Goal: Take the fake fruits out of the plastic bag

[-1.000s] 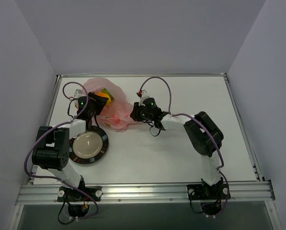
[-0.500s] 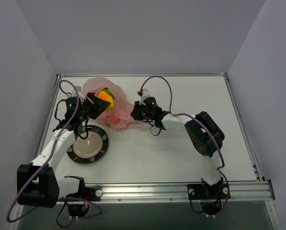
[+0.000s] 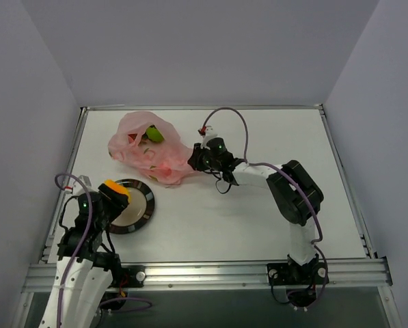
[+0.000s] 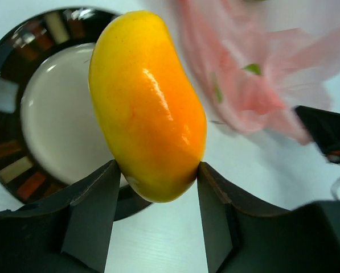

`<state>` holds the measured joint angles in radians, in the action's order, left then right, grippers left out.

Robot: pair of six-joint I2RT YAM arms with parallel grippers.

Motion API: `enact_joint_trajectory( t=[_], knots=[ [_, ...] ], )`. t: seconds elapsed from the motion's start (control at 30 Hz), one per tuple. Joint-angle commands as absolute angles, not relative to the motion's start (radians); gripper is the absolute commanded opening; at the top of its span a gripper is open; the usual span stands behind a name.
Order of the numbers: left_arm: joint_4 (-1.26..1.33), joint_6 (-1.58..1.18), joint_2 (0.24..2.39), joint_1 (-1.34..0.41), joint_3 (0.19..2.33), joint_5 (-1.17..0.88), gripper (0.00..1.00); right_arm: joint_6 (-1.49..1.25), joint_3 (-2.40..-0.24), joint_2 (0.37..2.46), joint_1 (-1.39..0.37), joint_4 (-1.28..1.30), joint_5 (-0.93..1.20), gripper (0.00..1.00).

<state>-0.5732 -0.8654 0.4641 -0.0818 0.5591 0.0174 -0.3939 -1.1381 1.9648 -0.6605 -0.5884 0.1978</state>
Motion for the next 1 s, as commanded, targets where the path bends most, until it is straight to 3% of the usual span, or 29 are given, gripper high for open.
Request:
enact_joint_trajectory(
  t=[0.0,0.3,0.4,0.47,0.57,0.67,0.83,0.97],
  knots=[
    [-0.593,-0.925,0.498,-0.077,0.494,0.152,0.04,-0.393,-1.132,1.891,-0.652,-0.627,0.184,0.16],
    [-0.300,-0.870,0.801,-0.077,0.446,0.213,0.09,-0.388,-1.124,1.875,-0.646,-0.624,0.183,0.16],
    [-0.250,-0.851,0.850,-0.078,0.445,0.235,0.18,-0.388,-1.127,1.881,-0.646,-0.621,0.184,0.17],
    [-0.244,-0.842,0.870,-0.078,0.459,0.244,0.37,-0.388,-1.127,1.884,-0.644,-0.618,0.184,0.19],
    [-0.268,-0.844,0.838,-0.078,0.471,0.224,0.54,-0.377,-1.126,1.879,-0.643,-0.617,0.178,0.38],
    [-0.322,-0.847,0.770,-0.081,0.489,0.216,0.58,-0.367,-1.126,1.871,-0.643,-0.617,0.179,0.59],
    [-0.379,-0.868,0.693,-0.169,0.560,0.209,0.57,-0.367,-1.131,1.876,-0.643,-0.614,0.184,0.75],
    [-0.388,-0.862,0.768,-0.320,0.656,0.290,0.55,-0.368,-1.137,1.882,-0.643,-0.604,0.187,0.80]
  ],
)
